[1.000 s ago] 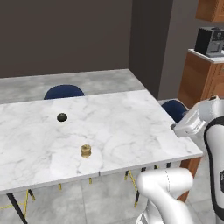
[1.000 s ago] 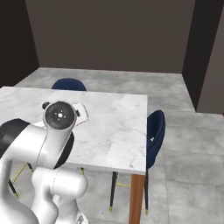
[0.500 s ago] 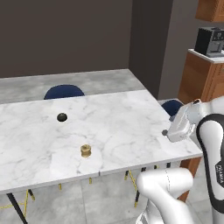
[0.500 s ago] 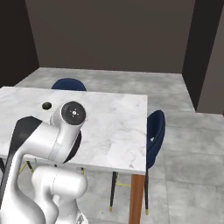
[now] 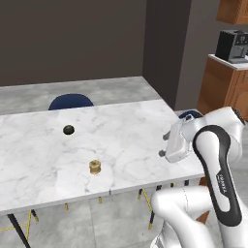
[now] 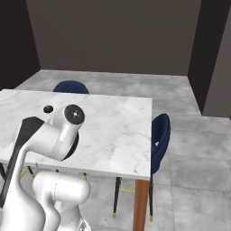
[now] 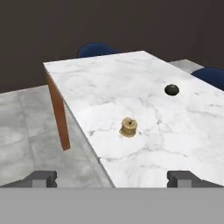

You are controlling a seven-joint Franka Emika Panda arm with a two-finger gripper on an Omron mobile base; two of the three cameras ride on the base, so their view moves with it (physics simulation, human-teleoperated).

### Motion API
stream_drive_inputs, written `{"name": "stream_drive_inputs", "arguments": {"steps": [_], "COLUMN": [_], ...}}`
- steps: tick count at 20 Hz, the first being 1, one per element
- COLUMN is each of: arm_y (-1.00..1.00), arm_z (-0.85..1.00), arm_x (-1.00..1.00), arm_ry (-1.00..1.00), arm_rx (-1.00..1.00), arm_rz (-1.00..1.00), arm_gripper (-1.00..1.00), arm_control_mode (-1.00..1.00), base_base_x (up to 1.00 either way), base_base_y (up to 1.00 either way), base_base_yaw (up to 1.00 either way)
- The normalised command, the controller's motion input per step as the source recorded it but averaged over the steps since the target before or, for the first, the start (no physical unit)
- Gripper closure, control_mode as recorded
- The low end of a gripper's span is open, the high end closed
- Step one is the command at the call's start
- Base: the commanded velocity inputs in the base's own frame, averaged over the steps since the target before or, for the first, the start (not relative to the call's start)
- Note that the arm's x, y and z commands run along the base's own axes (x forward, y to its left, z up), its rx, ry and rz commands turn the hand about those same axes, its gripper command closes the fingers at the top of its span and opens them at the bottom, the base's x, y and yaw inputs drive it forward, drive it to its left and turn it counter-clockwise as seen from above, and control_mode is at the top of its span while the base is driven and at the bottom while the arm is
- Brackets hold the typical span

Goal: Pick the candle and candle from the dining table and place them in the open cabinet. Close the cabinet after placing the objects.

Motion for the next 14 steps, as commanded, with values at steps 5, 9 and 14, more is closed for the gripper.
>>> {"name": "stream_drive_inputs", "arguments": {"steps": [5, 9, 14], "arm_y": [0.73, 0.49, 0.32], "arm_z": [-0.47, -0.36, -0.31], "arm_x": [0.41, 0.32, 0.28], "arm_ry": [-0.18, -0.28, -0.24], "arm_rx": [0.0, 0.0, 0.0], "arm_rz": [0.08, 0.03, 0.01], "arm_gripper": [-1.0, -1.0, -1.0], "arm_control_mode": [-1.0, -1.0, -1.0], "base_base_x": [0.0, 0.0, 0.0], "base_base_y": [0.0, 0.0, 0.0], "base_base_yaw": [0.0, 0.0, 0.0]}}
